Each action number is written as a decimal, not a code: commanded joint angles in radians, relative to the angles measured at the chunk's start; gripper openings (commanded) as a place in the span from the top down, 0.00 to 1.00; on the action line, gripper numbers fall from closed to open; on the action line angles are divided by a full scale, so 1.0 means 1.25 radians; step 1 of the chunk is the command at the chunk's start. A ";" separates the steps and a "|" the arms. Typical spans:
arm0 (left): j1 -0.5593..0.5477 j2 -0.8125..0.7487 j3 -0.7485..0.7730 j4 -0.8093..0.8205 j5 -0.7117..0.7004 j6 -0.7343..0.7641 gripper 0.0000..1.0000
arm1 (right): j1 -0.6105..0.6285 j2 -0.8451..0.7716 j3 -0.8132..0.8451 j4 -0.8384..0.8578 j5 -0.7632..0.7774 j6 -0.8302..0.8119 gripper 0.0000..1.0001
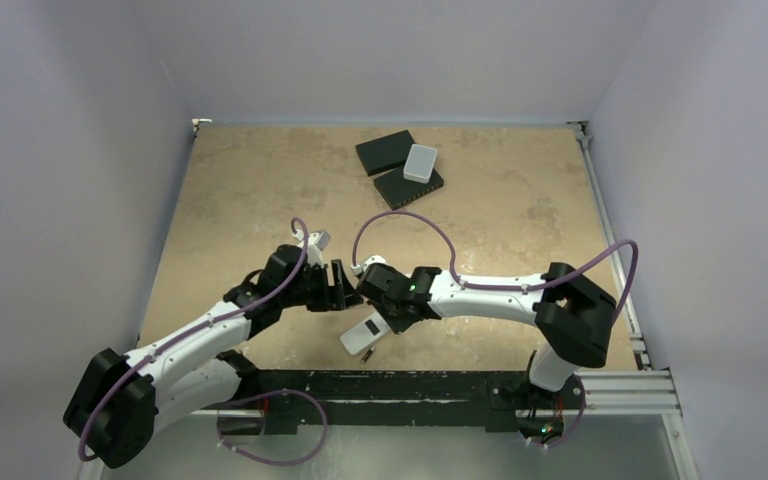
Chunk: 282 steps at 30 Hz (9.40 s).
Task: Load the batteries into the remote control
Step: Load the battery into the remote control, then adjust the remote control at the center of the board, then load the battery into the remote control.
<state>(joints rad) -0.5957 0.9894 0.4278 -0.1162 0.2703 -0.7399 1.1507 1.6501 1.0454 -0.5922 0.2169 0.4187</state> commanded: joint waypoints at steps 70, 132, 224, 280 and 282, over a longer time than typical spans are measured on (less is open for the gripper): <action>0.002 0.015 -0.008 0.040 0.027 0.013 0.36 | -0.006 0.017 0.037 0.002 0.018 0.050 0.90; 0.000 0.336 -0.032 0.407 0.161 -0.073 0.44 | -0.006 0.037 0.057 0.011 0.097 0.111 0.67; -0.011 0.306 0.029 0.295 0.112 -0.014 0.58 | -0.047 -0.195 -0.210 0.267 0.080 0.507 0.63; -0.011 0.402 0.030 0.398 0.177 -0.019 0.82 | -0.052 -0.136 -0.220 0.291 0.083 0.547 0.79; -0.011 0.403 0.030 0.399 0.178 -0.020 0.82 | -0.052 -0.135 -0.219 0.292 0.083 0.549 0.79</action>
<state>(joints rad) -0.6044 1.4872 0.4473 0.3359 0.4713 -0.7742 1.0920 1.4803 0.7681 -0.2508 0.2977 1.0821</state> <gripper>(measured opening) 0.186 0.213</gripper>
